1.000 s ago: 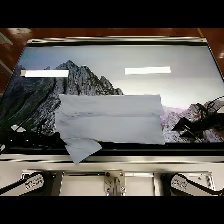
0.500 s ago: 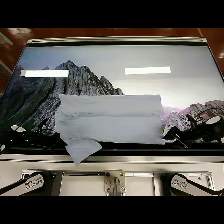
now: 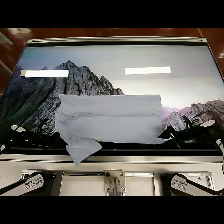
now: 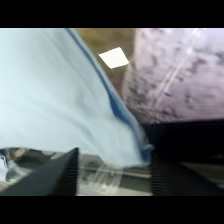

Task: Fold the shirts.

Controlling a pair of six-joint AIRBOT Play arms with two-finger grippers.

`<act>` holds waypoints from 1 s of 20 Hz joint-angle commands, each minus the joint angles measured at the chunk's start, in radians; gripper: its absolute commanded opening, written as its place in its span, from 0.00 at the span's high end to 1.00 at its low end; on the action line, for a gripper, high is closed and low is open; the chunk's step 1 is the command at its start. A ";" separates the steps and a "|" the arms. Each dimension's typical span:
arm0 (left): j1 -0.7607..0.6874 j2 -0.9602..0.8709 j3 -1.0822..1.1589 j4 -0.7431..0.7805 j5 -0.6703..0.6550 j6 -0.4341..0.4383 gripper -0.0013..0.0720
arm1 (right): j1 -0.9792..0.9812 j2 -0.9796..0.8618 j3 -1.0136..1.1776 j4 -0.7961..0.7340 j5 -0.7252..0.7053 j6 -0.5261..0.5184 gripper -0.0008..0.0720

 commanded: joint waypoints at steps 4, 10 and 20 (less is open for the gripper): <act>0.000 0.037 0.070 -0.011 -0.003 0.040 0.93 | 0.065 0.027 0.021 0.047 -0.029 -0.051 0.90; -0.041 0.075 0.333 -0.067 -0.022 0.040 0.93 | 0.109 0.105 0.180 0.105 -0.043 -0.063 0.90; -0.073 -0.183 0.673 -0.075 0.055 -0.056 0.93 | 0.316 -0.092 0.447 0.005 -0.372 0.122 0.90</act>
